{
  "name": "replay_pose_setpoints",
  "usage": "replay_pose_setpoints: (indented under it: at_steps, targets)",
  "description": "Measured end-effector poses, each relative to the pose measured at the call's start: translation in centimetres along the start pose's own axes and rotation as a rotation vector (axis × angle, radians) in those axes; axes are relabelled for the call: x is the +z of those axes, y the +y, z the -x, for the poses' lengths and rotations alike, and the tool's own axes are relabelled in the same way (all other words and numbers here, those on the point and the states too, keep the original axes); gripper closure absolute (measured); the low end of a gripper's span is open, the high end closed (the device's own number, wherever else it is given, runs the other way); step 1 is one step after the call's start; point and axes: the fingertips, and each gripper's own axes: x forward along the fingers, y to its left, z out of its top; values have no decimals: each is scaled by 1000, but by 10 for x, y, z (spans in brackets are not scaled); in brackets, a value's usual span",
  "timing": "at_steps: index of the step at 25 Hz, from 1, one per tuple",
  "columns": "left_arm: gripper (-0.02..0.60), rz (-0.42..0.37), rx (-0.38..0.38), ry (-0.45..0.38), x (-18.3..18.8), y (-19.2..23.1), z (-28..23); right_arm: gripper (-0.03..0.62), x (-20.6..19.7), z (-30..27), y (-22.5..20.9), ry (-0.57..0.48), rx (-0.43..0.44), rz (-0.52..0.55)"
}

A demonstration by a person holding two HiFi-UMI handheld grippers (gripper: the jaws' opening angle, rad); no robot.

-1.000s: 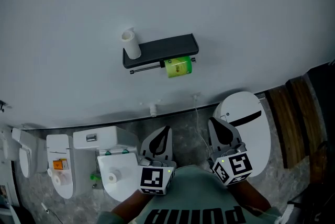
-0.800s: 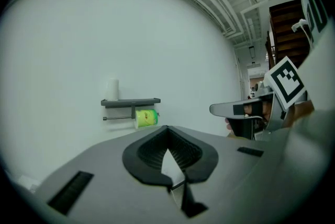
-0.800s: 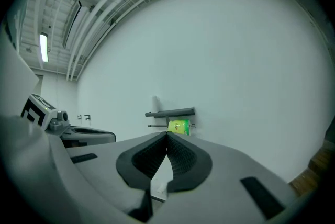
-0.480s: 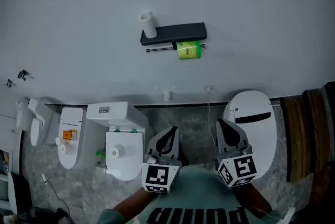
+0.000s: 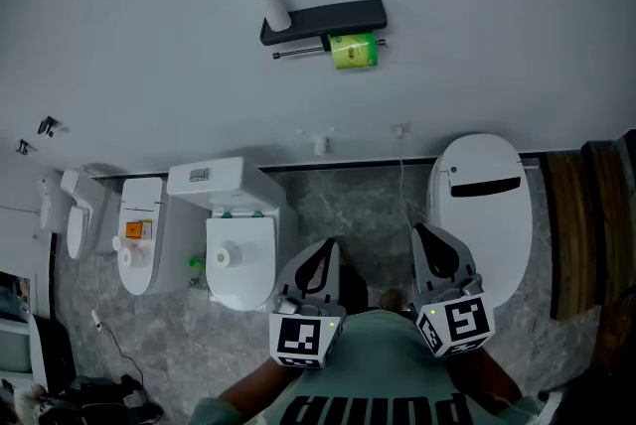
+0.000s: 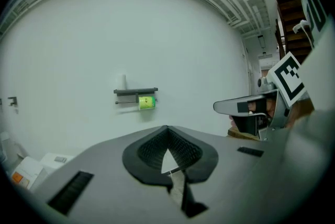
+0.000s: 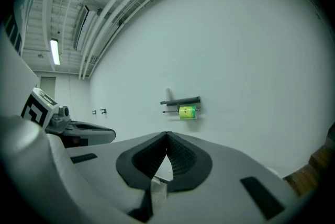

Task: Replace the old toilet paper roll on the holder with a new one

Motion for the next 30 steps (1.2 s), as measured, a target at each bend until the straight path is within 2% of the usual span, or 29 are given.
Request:
replay_pose_setpoints:
  at_steps: [7, 14, 24, 30]
  targets:
    - [577, 56, 68, -28, -25, 12, 28, 585, -20, 11, 19, 25, 1, 33]
    - [577, 79, 94, -24, -45, 13, 42, 586, -29, 14, 36, 31, 33, 95]
    - [577, 83, 113, -50, -42, 13, 50, 586, -32, 20, 45, 37, 55, 90]
    - [577, 68, 91, -45, -39, 4, 48, 587, -33, 26, 39, 31, 42, 85]
